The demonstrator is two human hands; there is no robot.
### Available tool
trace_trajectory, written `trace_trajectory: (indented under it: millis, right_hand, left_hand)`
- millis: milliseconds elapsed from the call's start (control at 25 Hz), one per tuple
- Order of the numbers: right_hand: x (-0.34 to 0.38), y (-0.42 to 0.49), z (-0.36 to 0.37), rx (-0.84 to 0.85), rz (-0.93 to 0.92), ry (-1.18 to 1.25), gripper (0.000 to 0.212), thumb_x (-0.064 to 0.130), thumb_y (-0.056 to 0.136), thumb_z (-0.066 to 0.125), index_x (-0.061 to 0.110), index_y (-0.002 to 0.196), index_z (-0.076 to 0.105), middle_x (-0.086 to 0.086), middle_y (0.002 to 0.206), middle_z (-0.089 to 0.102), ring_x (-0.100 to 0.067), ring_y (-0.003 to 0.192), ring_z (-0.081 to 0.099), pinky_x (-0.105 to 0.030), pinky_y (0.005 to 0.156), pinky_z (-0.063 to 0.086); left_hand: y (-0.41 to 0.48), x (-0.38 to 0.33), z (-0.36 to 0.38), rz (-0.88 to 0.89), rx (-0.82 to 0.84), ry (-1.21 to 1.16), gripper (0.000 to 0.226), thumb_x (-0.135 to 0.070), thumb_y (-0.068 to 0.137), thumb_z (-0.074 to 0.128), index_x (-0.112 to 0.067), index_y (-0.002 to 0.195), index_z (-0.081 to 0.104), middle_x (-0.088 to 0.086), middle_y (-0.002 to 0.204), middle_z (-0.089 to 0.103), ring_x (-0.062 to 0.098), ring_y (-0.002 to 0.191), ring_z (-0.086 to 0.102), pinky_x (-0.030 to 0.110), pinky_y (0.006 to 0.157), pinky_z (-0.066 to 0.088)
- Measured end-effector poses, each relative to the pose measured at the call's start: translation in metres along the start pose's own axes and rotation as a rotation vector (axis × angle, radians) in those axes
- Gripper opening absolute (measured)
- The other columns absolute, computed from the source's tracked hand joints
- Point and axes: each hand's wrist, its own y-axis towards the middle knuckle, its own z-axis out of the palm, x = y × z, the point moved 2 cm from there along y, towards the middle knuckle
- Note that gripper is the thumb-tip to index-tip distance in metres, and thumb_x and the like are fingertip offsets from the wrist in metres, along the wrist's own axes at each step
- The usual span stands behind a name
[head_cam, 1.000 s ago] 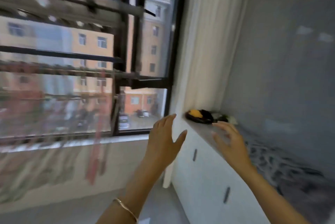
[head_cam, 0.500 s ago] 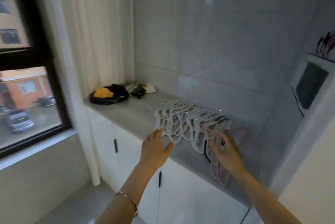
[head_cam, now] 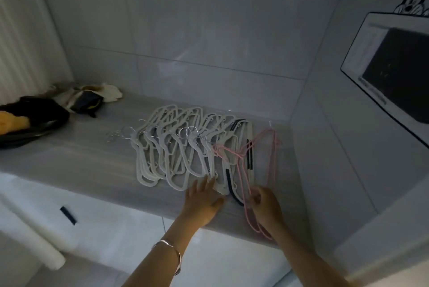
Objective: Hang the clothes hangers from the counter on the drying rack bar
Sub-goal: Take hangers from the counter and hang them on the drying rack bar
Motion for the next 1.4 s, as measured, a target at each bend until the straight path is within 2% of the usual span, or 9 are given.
trace_trajectory:
  millis: [160, 400, 520, 720, 840, 1040, 1160, 1240, 1400]
  right_hand:
    - [0.001, 0.001, 0.001, -0.002, 0.013, -0.042, 0.01, 0.012, 0.092, 0.05, 0.015, 0.099, 0.056, 0.002, 0.088, 0.06, -0.019, 0.082, 0.059, -0.026, 0.068, 0.044]
    - [0.05, -0.015, -0.038, -0.316, -0.119, 0.04, 0.009, 0.017, 0.098, 0.034, 0.016, 0.106, 0.039, 0.002, 0.061, 0.048, -0.008, 0.048, 0.044, -0.02, 0.042, 0.024]
    - [0.079, -0.031, -0.051, -0.293, -0.343, 0.14, 0.011, 0.024, 0.098, 0.039, 0.019, 0.104, 0.046, -0.002, 0.067, 0.058, -0.012, 0.05, 0.049, -0.019, 0.041, 0.03]
    - [0.107, -0.073, -0.056, -0.212, -0.545, 0.281, 0.014, 0.031, 0.095, 0.039, 0.032, 0.104, 0.05, 0.0, 0.078, 0.064, -0.021, 0.065, 0.059, -0.038, 0.058, 0.049]
    - [0.12, -0.113, -0.068, -0.132, -0.72, 0.414, 0.008, 0.025, 0.091, 0.055, 0.03, 0.085, 0.056, 0.011, 0.063, 0.059, -0.005, 0.059, 0.055, -0.025, 0.057, 0.043]
    - [0.151, -0.211, -0.116, 0.12, -1.053, 0.676, 0.013, 0.036, 0.088, 0.055, 0.027, 0.082, 0.061, 0.013, 0.073, 0.062, -0.005, 0.069, 0.057, -0.018, 0.061, 0.044]
    - [0.179, -0.279, -0.138, 0.203, -1.223, 0.747, 0.031, 0.048, 0.086, 0.045, 0.024, 0.09, 0.064, 0.015, 0.082, 0.063, -0.006, 0.078, 0.059, -0.018, 0.068, 0.046]
    - [0.201, -0.33, -0.149, 0.236, -1.329, 0.831, 0.038, 0.053, 0.088, 0.043, 0.021, 0.095, 0.065, 0.016, 0.087, 0.062, -0.004, 0.082, 0.056, -0.012, 0.074, 0.044]
    - [0.241, -0.441, -0.161, 0.278, -1.523, 0.944, 0.033, 0.039, 0.092, 0.046, 0.012, 0.092, 0.064, 0.006, 0.085, 0.057, -0.01, 0.081, 0.051, -0.022, 0.075, 0.041]
  left_hand:
    - [0.01, -0.001, 0.018, 0.017, 0.094, 0.017, 0.067, -0.06, 0.093, 0.028, -0.037, 0.149, 0.002, -0.002, 0.159, -0.006, 0.032, 0.146, -0.002, 0.051, 0.116, 0.004]
    - [-0.002, -0.006, -0.008, -0.055, 0.045, -0.154, 0.072, -0.06, 0.093, 0.029, -0.028, 0.15, 0.001, 0.0, 0.159, 0.006, 0.027, 0.146, 0.002, 0.048, 0.118, 0.006]
    - [-0.026, -0.009, -0.035, -0.072, -0.148, -0.262, 0.076, -0.059, 0.092, 0.033, -0.021, 0.151, 0.002, 0.001, 0.158, 0.011, 0.025, 0.146, 0.007, 0.047, 0.118, 0.011]
    - [-0.125, -0.01, -0.109, -0.067, -0.723, -0.319, 0.084, -0.068, 0.085, 0.032, -0.024, 0.15, 0.003, 0.002, 0.158, 0.011, 0.02, 0.145, 0.012, 0.037, 0.119, 0.013]
    - [-0.211, -0.029, -0.131, -0.114, -0.99, -0.193, 0.081, -0.07, 0.081, 0.026, -0.032, 0.146, -0.004, 0.0, 0.159, 0.0, 0.016, 0.146, 0.0, 0.032, 0.117, 0.003]
    - [-0.376, -0.094, -0.155, -0.24, -1.498, 0.214, 0.072, -0.057, 0.089, 0.037, -0.021, 0.149, 0.018, 0.006, 0.157, 0.011, 0.021, 0.146, 0.003, 0.037, 0.118, -0.001]
    - [-0.488, -0.135, -0.177, -0.368, -1.607, 0.497, 0.059, -0.051, 0.091, 0.04, -0.02, 0.141, 0.037, 0.005, 0.147, 0.037, 0.023, 0.142, 0.019, 0.04, 0.118, 0.001]
    - [-0.564, -0.157, -0.185, -0.491, -1.617, 0.652, 0.042, -0.045, 0.092, 0.041, -0.021, 0.124, 0.054, 0.004, 0.118, 0.059, 0.026, 0.12, 0.047, 0.043, 0.113, 0.02]
    - [-0.708, -0.193, -0.173, -0.566, -1.561, 0.487, 0.025, -0.034, 0.093, 0.047, -0.022, 0.106, 0.065, -0.002, 0.09, 0.065, 0.012, 0.082, 0.057, 0.026, 0.077, 0.044]
